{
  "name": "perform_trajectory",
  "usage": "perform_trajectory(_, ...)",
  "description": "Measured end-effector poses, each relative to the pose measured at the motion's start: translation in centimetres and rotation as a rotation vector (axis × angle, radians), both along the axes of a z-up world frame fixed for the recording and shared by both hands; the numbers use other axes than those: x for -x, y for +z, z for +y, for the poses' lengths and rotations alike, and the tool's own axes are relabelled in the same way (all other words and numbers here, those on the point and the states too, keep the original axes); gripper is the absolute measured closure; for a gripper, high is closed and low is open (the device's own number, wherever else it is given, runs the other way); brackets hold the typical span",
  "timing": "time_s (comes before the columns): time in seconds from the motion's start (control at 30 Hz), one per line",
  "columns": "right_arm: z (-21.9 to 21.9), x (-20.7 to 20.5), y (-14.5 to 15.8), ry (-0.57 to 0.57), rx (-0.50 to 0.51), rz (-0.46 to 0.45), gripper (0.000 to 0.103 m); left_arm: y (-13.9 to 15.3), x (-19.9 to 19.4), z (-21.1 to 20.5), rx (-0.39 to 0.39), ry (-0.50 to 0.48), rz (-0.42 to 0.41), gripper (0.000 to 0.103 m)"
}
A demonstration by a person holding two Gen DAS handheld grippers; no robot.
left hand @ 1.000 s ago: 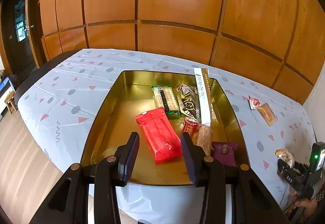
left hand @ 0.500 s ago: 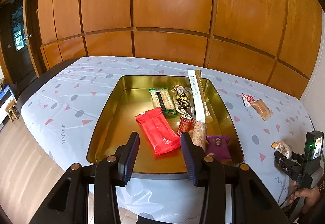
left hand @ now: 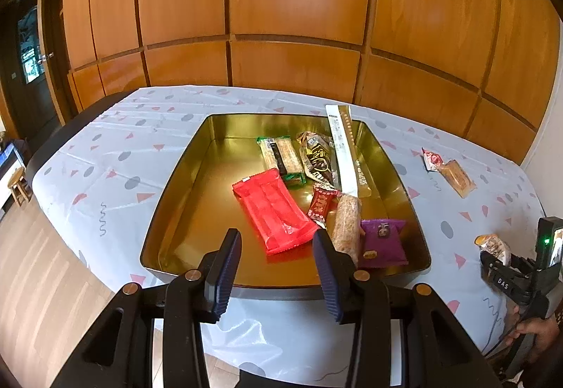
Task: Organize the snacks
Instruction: 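Hold the clear yellow-topped bag up with the right gripper, then carry the clear yellow-topped bag into the tin and open the right gripper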
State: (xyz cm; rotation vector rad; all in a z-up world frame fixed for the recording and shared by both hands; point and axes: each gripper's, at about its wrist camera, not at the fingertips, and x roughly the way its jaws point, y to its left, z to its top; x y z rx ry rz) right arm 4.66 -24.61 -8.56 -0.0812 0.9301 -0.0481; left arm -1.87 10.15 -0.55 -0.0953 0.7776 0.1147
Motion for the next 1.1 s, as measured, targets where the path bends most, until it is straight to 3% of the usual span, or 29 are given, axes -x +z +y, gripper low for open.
perform_trajectory(0.4,-0.1,-0.3,0.1,-0.012,-0.01,0.021,0.051,-1.2,-0.5,0.7,0.013,0.011,0.011,0.06)
perform_trajectory(0.6,0.3,-1.0,0.6,-0.029,-0.109,0.053,0.057,-2.1,-0.9,1.6,0.011,0.033,0.034,0.06)
perform_trajectory(0.83,4.4,-1.8,3.1,0.094,-0.188,0.021,0.058,-3.0,-1.3,2.9,0.024,0.07,0.051,0.06)
perform_trajectory(1.1,12.8,-2.4,7.7,0.385,-0.246,-0.078,0.058,-3.5,-1.7,4.6,0.037,0.124,0.064,0.06)
